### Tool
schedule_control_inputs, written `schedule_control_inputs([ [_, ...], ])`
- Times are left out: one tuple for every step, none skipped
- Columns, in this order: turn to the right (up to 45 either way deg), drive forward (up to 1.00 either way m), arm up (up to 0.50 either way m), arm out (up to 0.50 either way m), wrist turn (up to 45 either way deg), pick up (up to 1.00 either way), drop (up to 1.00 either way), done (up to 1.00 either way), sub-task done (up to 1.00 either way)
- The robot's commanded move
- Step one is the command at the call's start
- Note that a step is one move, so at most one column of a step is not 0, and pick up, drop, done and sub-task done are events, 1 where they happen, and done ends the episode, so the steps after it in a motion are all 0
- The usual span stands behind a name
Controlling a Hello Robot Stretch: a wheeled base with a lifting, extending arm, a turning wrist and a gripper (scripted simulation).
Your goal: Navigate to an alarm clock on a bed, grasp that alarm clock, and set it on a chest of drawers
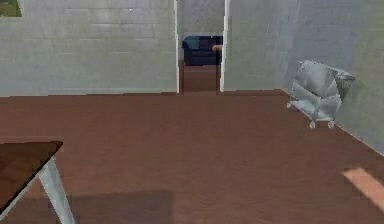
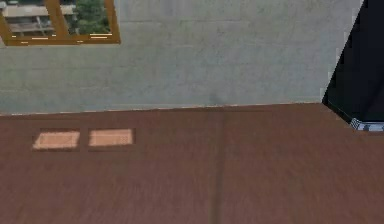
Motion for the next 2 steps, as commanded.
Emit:
schedule_control_inputs([
  [0.0, 1.0, 0.0, 0.0, 0.0, 0.0, 0.0, 0.0, 0.0],
  [0.0, 1.0, 0.0, 0.0, 0.0, 0.0, 0.0, 0.0, 0.0],
])
